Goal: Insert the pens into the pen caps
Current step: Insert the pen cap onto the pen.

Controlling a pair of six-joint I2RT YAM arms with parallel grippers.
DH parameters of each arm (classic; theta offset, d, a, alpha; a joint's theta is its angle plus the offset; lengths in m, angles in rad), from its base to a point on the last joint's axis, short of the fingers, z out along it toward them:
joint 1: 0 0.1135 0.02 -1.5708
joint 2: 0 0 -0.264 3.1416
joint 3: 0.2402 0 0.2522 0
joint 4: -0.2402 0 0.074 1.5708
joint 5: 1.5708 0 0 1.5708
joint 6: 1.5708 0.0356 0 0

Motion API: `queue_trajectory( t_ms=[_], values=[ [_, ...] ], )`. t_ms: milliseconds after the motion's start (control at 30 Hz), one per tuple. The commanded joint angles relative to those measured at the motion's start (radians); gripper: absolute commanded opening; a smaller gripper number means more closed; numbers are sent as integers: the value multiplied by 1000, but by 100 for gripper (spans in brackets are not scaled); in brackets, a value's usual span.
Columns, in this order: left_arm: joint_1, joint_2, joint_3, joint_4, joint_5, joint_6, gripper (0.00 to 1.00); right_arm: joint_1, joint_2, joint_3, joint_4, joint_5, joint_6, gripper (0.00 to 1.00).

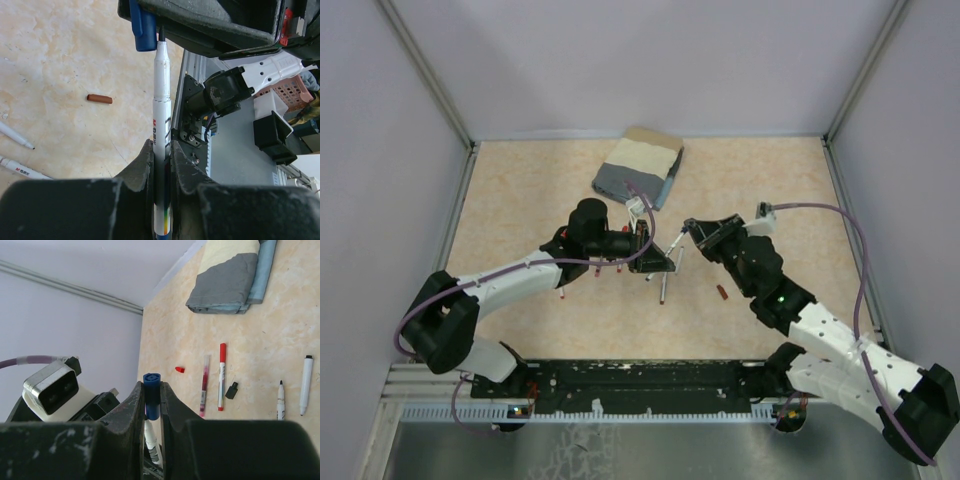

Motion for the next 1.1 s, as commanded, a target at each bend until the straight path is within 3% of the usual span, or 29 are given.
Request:
queue_trajectory(
  t_ms=[0, 333, 1067],
  values=[
    [-6, -9, -6, 29, 6, 12, 0, -2, -4, 4, 61, -10, -20, 0],
    [-6, -6, -4, 27, 10, 12, 0, -3, -36, 9, 35, 93, 33, 0],
    [-6, -1, -2, 27, 14, 10, 0, -17, -36, 5, 68, 48, 25, 0]
  ],
)
